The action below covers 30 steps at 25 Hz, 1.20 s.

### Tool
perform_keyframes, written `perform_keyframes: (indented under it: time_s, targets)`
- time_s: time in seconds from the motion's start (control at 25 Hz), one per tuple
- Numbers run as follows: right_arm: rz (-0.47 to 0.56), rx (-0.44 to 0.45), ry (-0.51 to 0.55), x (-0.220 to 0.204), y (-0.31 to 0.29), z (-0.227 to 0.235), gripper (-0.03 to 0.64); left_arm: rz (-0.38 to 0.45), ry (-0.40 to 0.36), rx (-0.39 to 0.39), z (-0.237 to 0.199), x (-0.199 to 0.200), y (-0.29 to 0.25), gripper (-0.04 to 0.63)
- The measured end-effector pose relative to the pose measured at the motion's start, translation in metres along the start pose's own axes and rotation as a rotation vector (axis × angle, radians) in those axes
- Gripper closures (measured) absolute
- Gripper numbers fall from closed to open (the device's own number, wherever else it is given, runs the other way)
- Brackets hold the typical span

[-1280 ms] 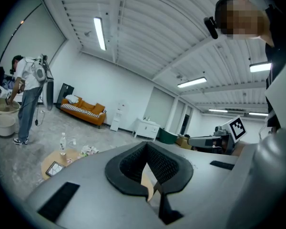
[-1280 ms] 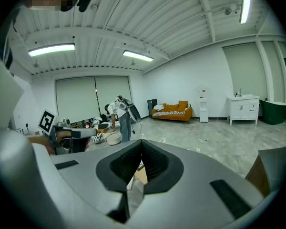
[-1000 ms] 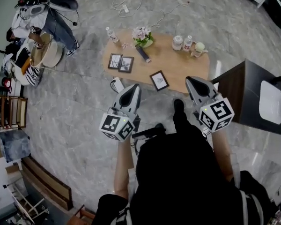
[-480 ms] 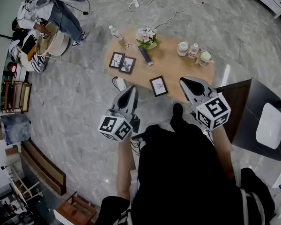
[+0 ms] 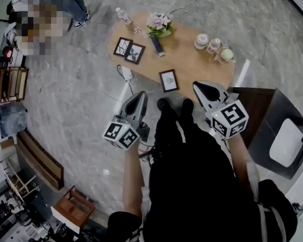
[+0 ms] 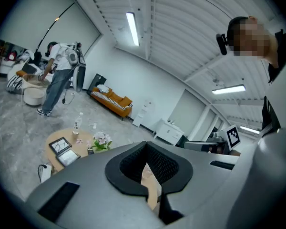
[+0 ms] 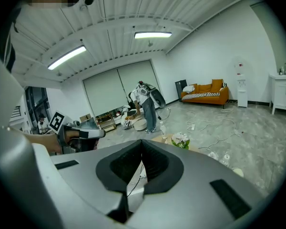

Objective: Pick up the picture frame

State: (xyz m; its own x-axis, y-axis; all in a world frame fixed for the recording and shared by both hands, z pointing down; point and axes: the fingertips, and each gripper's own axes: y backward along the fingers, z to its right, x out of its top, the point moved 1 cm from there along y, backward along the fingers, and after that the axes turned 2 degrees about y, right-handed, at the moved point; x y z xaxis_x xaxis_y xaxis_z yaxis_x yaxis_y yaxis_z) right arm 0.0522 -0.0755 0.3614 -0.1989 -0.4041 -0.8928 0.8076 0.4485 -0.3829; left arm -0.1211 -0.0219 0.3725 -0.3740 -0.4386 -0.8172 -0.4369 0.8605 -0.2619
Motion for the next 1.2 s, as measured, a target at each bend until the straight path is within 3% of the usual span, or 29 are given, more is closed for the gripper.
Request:
perform_keyframes:
  time_s: [0.4, 0.72, 1.0, 1.2]
  targets:
    - [-0.066, 0.040, 0.000, -0.039, -0.037, 0.003, 0.604, -0.089, 0.162, 0.033, -0.059, -0.076, -0.020, 0.584]
    - [-0.125, 0.036, -0.008, -0.086, -0.068, 0.008, 0.604, -0.191, 0.204, 0.063, -0.126, -0.159, -0.051, 0.584]
    - [-0.186, 0.023, -0.035, -0.117, -0.096, 0.005, 0.604, -0.249, 0.307, 0.076, -0.172, -0.224, -0.079, 0.583]
    - [-0.234, 0.030, -0.051, -0.140, -0.115, 0.003, 0.604, -0.278, 0.391, 0.053, -0.200, -0.267, -0.100, 0.537]
